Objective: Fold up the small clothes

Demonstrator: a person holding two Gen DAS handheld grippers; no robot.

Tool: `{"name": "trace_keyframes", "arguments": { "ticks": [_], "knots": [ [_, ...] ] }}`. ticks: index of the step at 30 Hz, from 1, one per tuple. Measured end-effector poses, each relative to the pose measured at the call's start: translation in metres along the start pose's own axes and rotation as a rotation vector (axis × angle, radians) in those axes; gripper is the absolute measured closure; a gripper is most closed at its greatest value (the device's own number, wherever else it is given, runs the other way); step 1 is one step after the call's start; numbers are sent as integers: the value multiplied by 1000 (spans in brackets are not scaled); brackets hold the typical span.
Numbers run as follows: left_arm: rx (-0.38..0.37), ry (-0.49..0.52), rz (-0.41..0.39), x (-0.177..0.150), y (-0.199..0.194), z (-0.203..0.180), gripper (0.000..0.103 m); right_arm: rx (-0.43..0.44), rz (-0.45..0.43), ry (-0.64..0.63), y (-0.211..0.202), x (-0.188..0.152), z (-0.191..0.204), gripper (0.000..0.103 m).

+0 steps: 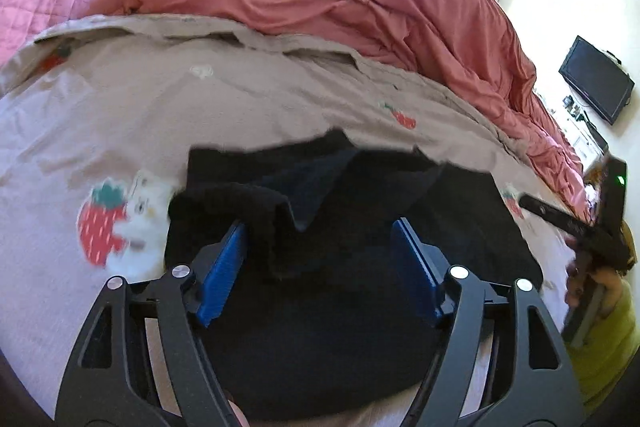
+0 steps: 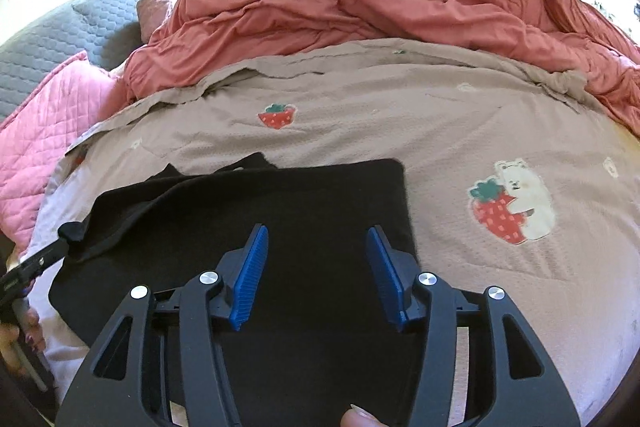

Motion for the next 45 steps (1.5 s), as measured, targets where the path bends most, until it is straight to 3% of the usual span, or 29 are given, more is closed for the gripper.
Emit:
{"name": "trace_keyframes", "arguments": {
  "ticks": [3, 5, 9, 12, 17, 20, 21, 23, 24, 26, 30, 36, 38, 45],
  "knots": [
    [-4, -36, -41, 24, 5, 6, 31, -11, -5, 4, -1, 3, -8, 50],
    [1, -111, -68, 40, 7, 24, 30, -27, 1, 5, 1, 4, -14, 46],
    [22, -173, -108, 37, 0, 54, 30, -66, 22, -8, 12, 4, -24, 46],
    [98, -173, -47, 30, 8, 74, 30, -96, 44, -4, 27, 5, -30, 46],
    [79, -232, 32, 21, 28, 88, 30, -117, 80, 21, 56, 12, -38, 46],
    [86, -209, 52, 17, 36, 86, 30, -133, 94, 43, 71, 16, -45, 46],
    [90, -196, 50, 17, 36, 83, 33, -133, 98, 49, 74, 17, -46, 47],
    [120, -152, 47, 17, 37, 77, 72, -108, 125, 64, 83, 17, -47, 64],
    [142, -119, 49, 18, 37, 73, 81, -94, 131, 65, 84, 17, -46, 66],
    [176, -61, 56, 17, 39, 66, 97, -98, 124, 43, 83, 17, -42, 79],
    [176, -37, 17, 21, 32, 61, 100, -96, 68, 52, 67, 21, -43, 95],
    [142, -29, -110, 41, -1, 52, 100, -77, -43, 5, 38, 41, -32, 95],
    [165, -15, -129, 44, -4, 51, 100, -81, -48, -5, 40, 47, -31, 95],
    [238, -44, -21, 27, 32, 76, 100, -123, 31, 25, 78, 38, -42, 95]
  ]
}}
Point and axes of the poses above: each gripper's, at about its wrist camera, not at the fingertips, and y roughly the way its jaws point, z to its left, x to its top, the point moved 5 cm from there along y, roughly the way its jaws point, and after that the axes turned 4 degrees about x, right-handed, at the moved point
